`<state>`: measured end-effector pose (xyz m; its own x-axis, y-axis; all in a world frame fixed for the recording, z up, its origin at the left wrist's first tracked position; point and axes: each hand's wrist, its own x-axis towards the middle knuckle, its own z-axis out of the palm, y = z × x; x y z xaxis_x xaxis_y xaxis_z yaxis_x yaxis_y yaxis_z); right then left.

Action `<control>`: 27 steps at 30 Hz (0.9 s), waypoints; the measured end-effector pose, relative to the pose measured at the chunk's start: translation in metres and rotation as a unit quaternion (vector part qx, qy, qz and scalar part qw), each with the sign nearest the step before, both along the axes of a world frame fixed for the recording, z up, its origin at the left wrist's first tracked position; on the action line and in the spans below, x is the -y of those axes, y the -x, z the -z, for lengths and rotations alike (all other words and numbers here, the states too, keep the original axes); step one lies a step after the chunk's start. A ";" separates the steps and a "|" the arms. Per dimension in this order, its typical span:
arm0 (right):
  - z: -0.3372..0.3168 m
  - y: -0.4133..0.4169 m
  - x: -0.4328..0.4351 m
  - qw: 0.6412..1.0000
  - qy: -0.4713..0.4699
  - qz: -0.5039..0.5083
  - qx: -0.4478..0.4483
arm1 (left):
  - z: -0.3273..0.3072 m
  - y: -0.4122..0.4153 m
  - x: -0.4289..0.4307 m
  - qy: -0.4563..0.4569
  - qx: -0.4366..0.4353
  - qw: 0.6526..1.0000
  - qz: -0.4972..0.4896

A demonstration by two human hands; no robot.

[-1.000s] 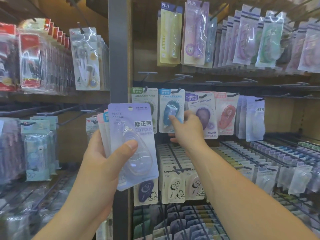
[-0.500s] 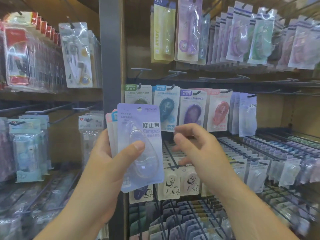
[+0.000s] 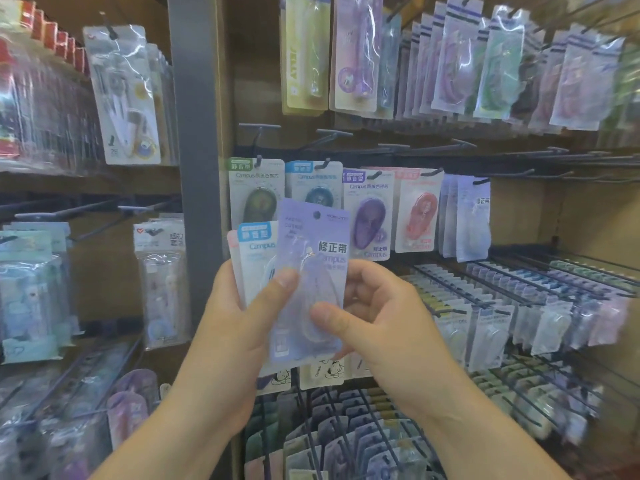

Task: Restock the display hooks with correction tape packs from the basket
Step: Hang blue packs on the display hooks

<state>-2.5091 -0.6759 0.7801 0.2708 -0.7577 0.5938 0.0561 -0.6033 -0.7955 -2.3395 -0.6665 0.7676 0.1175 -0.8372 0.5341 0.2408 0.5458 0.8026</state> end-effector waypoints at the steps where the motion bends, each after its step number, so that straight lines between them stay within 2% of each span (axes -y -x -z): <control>1: 0.000 0.001 0.000 1.000 -0.009 -0.001 0.007 | 0.001 -0.001 0.001 -0.006 -0.004 1.000 0.012; 8: 0.001 0.022 0.002 0.997 -0.050 -0.041 0.047 | 0.005 0.011 0.010 -0.005 0.031 0.999 0.034; 16: 0.006 0.079 0.022 0.994 -0.055 -0.057 0.071 | 0.006 0.068 0.032 -0.014 0.026 0.999 0.044; 27: -0.014 0.209 0.077 0.997 -0.019 0.029 0.073 | 0.000 0.164 0.067 0.004 -0.024 0.999 -0.031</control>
